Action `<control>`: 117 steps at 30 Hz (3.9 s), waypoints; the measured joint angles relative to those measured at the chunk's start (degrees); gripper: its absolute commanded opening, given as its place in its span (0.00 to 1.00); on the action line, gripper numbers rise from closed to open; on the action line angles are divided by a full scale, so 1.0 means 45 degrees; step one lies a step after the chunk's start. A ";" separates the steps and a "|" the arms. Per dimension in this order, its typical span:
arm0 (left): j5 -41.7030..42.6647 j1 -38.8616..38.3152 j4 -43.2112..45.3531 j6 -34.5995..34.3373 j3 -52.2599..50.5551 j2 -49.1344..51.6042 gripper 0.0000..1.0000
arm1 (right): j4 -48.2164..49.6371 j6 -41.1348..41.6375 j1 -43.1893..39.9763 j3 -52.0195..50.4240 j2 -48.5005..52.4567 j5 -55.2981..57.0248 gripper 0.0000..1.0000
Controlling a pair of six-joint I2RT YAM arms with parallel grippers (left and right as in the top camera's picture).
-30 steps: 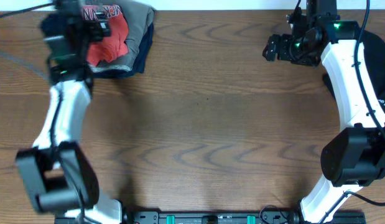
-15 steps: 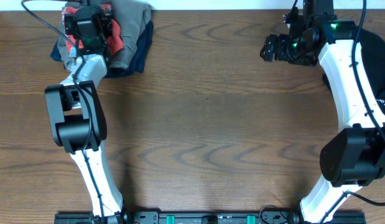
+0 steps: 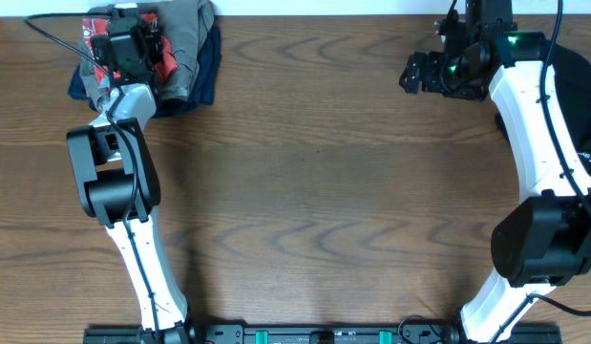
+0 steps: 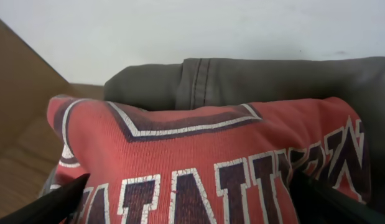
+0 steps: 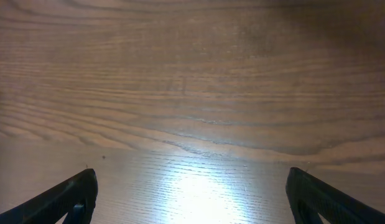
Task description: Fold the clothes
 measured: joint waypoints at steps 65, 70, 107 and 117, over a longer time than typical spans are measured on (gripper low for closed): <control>-0.0427 -0.0495 -1.4712 -0.0437 -0.0573 -1.0550 0.98 | 0.8063 -0.1831 0.0155 -0.5047 -0.9457 0.1763 0.99; -0.0423 -0.0495 -1.4770 -0.0437 -0.0573 -1.0550 0.98 | 1.1502 -0.1802 0.0146 -1.0336 -1.1914 0.1622 0.99; -0.0427 -0.0495 -1.4770 -0.0437 -0.0573 -1.0550 0.98 | 1.2420 -0.1778 -0.0034 -2.3110 -2.3431 0.1613 0.99; -0.0427 -0.0495 -1.4770 -0.0437 -0.0573 -1.0550 0.98 | 1.2415 -0.1778 -0.0034 -2.3110 -2.3474 0.1617 0.99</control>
